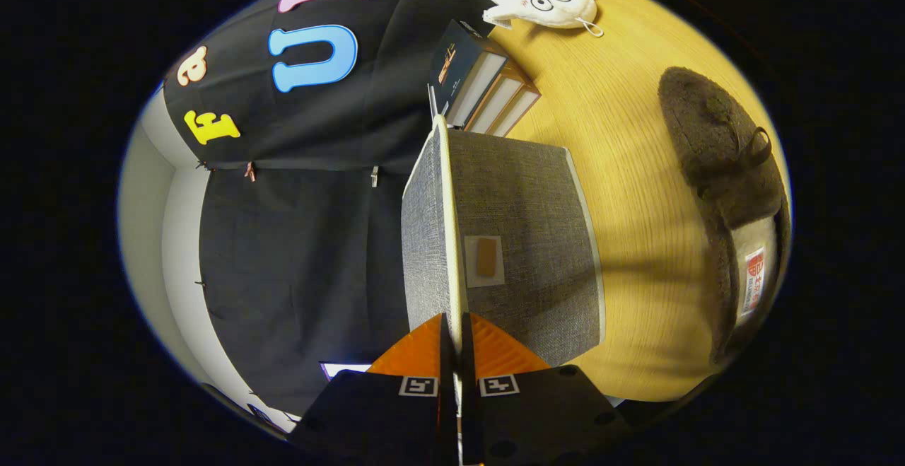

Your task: Open the storage box then place both shoes into the box .Put the left shoe in first, then the right shoe, with the right side of both shoes facing outward in a uniform manner.

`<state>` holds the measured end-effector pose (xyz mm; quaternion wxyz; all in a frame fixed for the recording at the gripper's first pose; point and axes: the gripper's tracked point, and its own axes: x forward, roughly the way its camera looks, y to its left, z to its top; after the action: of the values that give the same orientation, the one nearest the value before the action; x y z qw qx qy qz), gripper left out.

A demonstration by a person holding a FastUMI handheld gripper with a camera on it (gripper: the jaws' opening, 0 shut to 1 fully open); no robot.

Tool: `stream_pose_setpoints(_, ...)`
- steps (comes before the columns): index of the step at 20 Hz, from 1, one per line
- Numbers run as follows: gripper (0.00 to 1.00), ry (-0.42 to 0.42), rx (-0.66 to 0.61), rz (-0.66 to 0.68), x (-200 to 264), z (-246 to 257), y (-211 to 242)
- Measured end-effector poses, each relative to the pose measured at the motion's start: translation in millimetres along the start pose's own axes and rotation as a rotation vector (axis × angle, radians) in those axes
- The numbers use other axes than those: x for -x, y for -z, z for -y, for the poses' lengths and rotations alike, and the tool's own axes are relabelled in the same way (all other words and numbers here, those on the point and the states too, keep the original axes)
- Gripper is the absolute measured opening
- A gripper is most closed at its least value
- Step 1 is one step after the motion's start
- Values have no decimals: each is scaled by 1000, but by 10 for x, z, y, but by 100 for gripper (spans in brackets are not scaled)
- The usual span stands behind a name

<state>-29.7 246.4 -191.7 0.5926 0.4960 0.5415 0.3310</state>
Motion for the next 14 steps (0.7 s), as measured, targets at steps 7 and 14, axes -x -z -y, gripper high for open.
stream_pose_setpoints(7, 5, -49, -86, 18, 43, -370, -17)
stream_pose_setpoints(14, 5, -122, -23, 22, -13, -1054, 98)
